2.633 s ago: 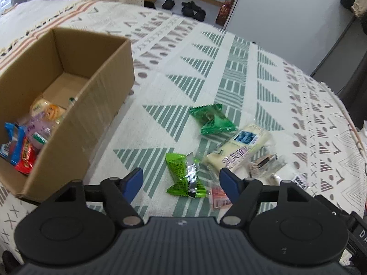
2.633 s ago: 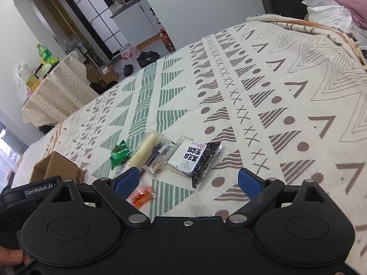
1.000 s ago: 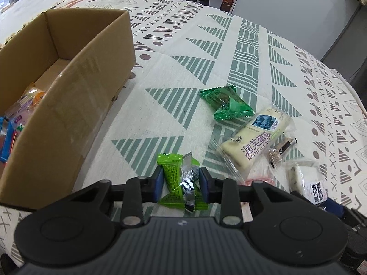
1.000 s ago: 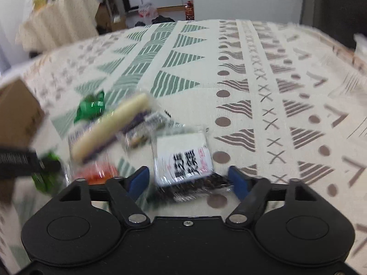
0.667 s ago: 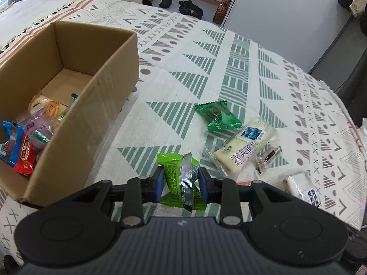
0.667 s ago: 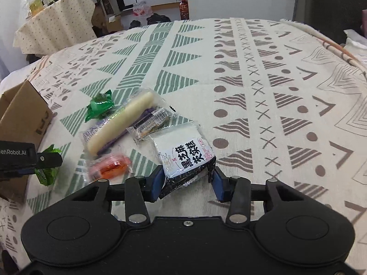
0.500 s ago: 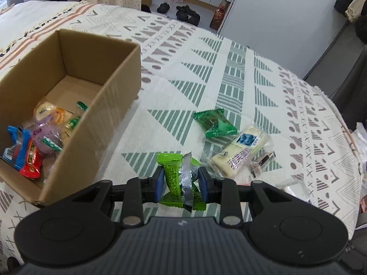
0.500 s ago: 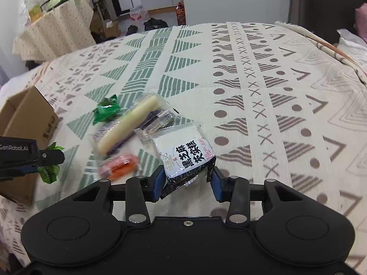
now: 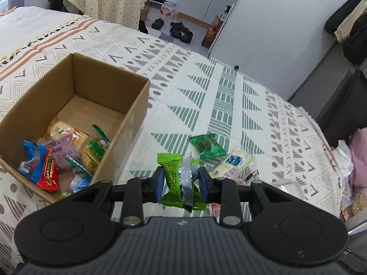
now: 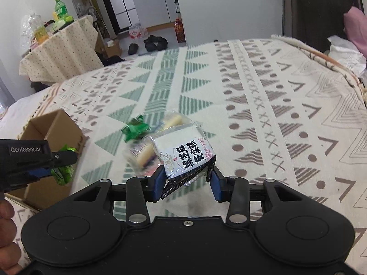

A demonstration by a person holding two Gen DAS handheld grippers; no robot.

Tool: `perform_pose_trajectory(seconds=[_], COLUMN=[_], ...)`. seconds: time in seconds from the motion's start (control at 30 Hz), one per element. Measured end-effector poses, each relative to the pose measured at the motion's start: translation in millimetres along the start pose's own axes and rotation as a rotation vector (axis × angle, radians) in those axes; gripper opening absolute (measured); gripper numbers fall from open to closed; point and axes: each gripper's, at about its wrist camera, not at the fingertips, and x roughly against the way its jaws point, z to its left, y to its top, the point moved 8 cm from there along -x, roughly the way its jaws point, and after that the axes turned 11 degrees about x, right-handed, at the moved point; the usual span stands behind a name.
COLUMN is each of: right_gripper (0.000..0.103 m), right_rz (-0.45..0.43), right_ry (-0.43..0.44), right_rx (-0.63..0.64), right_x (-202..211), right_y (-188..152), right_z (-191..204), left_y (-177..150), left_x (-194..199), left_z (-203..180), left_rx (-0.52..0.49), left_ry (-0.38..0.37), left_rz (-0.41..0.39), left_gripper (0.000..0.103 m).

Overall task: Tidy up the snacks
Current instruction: 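Carry both snacks over the box and open both tools to release them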

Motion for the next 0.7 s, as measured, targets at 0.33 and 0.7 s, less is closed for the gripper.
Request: perform_pose_trajectory(seconds=[0.33,0.7], right_gripper=[0.04,0.04], right_rz=[-0.045,-0.075], right_ry=[0.006,0.037], right_rx=[0.03,0.055], right_x=[16,18], right_y=[22,42], right_z=[31,72], left_y=[20,55], left_x=[21,39], left_z=[12,43], left_rx=[0.047,0.117], left_ry=[-0.057,-0.101], left_rz=[-0.028,-0.059], left_gripper=[0.03,0.03])
